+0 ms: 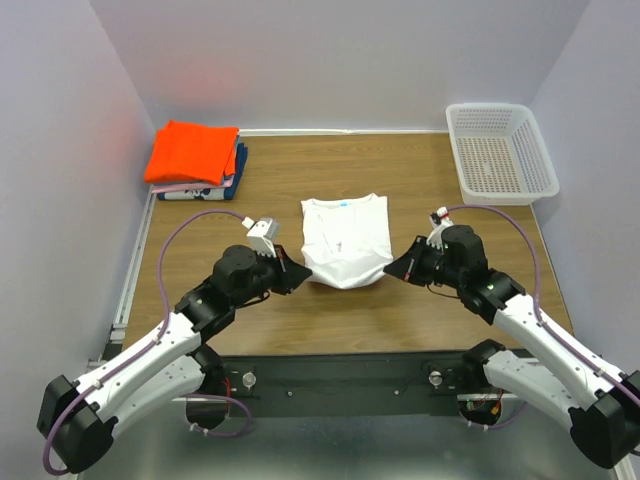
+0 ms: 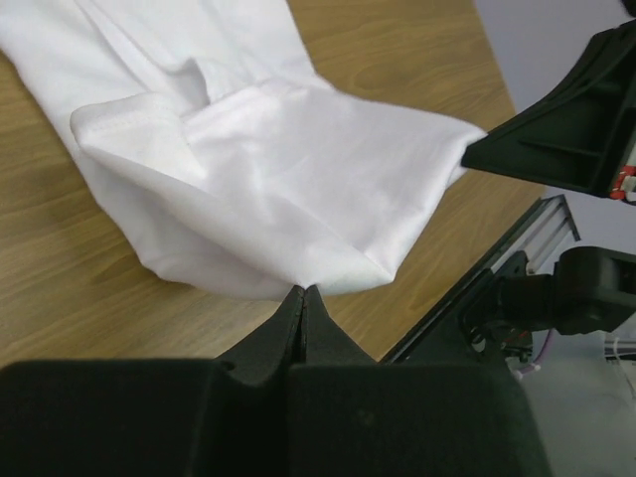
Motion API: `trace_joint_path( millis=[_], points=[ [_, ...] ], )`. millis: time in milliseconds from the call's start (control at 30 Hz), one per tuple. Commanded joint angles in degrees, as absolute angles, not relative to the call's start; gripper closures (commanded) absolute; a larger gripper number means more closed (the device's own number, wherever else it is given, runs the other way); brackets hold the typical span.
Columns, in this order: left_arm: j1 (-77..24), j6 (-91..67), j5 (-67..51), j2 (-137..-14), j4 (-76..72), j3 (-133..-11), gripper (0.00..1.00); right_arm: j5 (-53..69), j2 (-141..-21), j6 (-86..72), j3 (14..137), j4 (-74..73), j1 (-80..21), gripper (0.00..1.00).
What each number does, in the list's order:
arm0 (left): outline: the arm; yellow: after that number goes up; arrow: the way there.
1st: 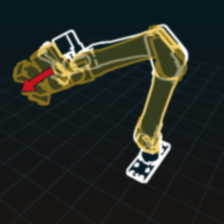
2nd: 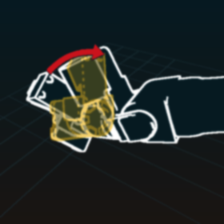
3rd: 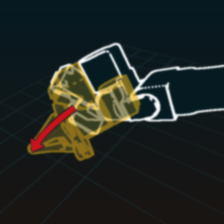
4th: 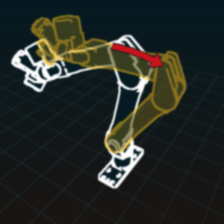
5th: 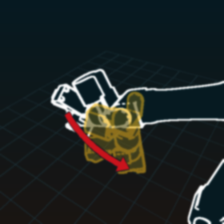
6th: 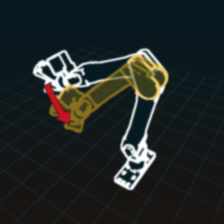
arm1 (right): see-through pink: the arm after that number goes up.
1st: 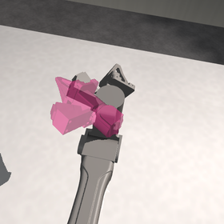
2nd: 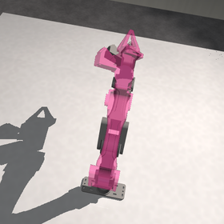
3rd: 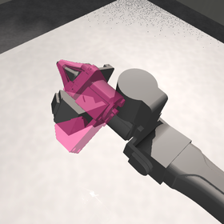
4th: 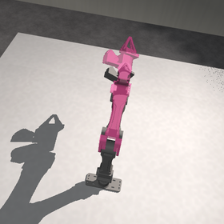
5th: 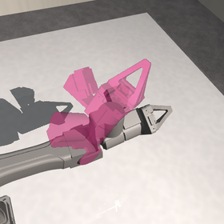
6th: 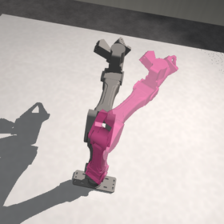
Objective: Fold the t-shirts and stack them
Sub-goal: Fold the tshirt
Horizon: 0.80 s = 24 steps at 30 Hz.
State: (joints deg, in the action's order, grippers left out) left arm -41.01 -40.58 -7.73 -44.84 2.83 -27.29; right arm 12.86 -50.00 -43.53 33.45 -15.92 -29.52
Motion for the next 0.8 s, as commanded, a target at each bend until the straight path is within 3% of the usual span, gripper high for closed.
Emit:
trace_joint_path(
  millis=[0,500,767],
  points=[
    [-41.22,-41.05,-7.65,-42.02,4.66,-29.96,1.00,16.52,-47.82,-44.39,36.21,-18.28,-29.44,0.99],
    [-39.38,-39.90,-4.13,-50.52,0.97,-36.29,1.00,8.36,-45.35,-45.18,39.90,-18.46,-29.44,0.99],
    [-32.53,-39.20,-10.36,-55.89,-3.41,-37.18,1.00,3.35,-50.18,-43.51,44.73,-18.19,-29.44,0.99]
  ],
)
